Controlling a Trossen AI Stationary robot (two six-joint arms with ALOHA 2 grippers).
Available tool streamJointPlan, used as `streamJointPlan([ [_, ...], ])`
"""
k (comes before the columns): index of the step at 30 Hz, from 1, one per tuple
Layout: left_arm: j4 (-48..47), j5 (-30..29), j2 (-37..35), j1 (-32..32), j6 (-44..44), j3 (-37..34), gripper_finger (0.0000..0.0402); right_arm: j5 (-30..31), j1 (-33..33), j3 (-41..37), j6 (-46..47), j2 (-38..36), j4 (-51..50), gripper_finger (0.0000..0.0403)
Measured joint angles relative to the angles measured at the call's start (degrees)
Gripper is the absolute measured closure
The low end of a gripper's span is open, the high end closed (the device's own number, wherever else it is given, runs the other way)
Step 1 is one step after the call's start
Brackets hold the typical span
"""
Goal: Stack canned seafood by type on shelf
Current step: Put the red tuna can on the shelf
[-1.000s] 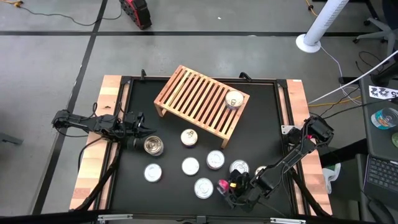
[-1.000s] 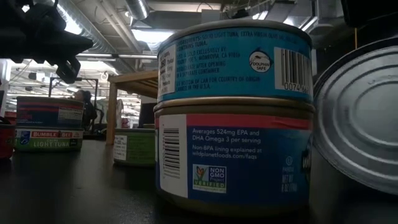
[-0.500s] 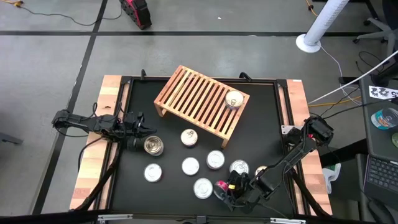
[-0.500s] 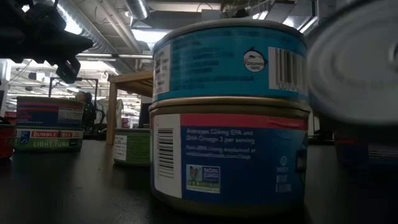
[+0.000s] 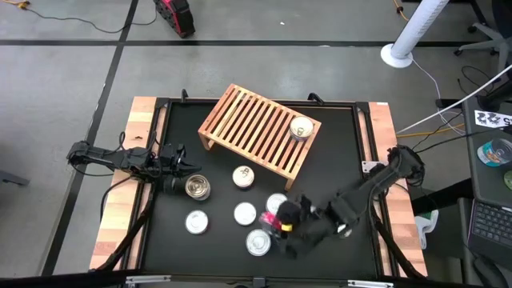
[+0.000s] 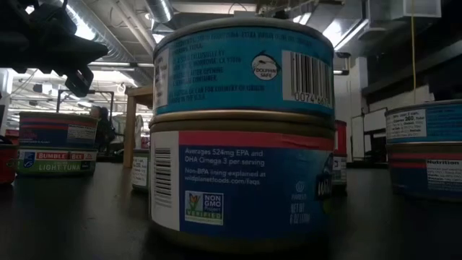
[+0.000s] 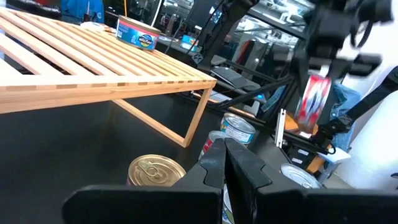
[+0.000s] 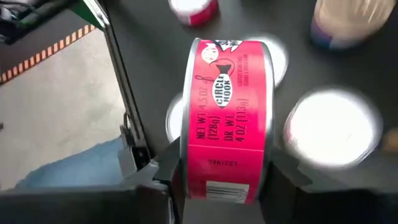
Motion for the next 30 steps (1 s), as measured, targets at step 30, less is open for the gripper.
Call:
streamJointPlan([
  [30, 0.0, -0.2, 0.0, 0.0, 0.0, 0.0, 0.0396, -62.0, -67.6, 18.8, -53.6, 0.3, -17.5, 0.0267],
])
